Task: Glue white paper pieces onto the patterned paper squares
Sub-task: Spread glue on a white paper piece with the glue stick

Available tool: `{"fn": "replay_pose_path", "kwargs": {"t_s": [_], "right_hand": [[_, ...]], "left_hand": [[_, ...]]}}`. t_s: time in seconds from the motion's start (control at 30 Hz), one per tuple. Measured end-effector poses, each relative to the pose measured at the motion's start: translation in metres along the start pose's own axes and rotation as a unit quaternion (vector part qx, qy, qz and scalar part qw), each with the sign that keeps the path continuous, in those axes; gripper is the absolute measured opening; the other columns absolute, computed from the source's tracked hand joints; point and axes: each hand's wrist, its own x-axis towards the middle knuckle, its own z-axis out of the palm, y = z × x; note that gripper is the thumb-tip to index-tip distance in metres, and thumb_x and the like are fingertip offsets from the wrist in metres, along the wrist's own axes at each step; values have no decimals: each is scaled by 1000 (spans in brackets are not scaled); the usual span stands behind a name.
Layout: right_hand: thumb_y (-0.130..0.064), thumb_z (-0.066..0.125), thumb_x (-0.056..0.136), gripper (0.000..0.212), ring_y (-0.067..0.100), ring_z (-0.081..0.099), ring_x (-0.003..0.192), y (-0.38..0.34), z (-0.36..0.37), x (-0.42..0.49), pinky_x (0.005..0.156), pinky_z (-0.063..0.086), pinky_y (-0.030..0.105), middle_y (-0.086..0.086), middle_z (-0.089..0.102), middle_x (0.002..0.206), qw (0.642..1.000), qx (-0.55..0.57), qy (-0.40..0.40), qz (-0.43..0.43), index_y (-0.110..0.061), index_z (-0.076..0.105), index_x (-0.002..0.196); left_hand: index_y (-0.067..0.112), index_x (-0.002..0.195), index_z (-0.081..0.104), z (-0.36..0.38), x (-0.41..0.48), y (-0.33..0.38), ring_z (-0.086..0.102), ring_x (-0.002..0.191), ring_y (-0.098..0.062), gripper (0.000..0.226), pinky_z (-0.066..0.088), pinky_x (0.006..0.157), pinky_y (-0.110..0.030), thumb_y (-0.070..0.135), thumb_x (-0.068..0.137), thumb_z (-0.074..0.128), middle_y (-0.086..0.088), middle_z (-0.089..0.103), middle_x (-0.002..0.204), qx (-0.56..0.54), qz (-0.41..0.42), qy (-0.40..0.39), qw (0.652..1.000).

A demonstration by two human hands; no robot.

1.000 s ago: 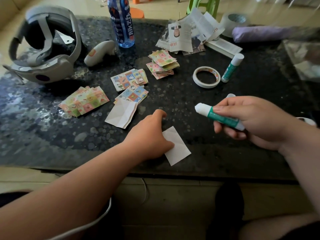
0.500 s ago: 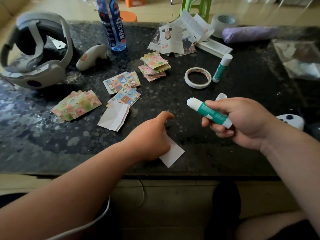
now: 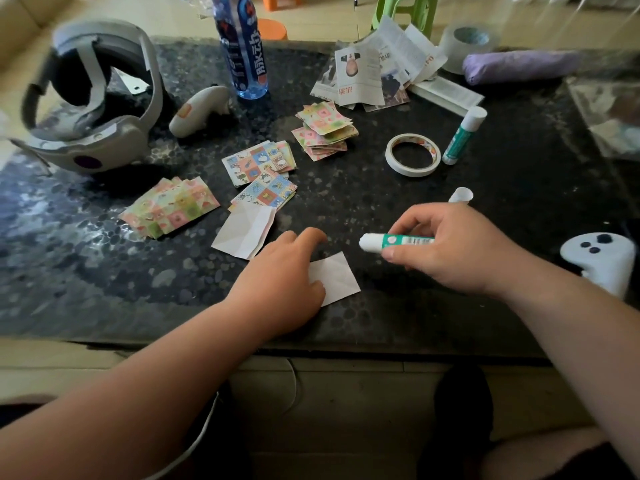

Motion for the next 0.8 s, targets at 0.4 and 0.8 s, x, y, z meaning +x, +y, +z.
{"fn": "replay_pose_path", "kwargs": {"t_s": [0.4,0.8], "right_hand": [[-48,73,86,19,10,64,86,-31,33,14,76,57,32,-10,69,93,982,-186,-19,-5,-31,77,93],[-44,70,91,19,12,62,89,-45,41,14,74,52,29,-6,70,101,971,-236,-32,20,-33,76,105]], "left_hand": [[41,134,55,1,-7,-15,38,124,-11,47,28,99,-19,43,89,70,12,39,131,4,35,-35,999],[41,138,54,0,-7,-16,36,125,-11,52,26,97,-19,42,89,72,11,38,133,-9,31,-42,999]]}}
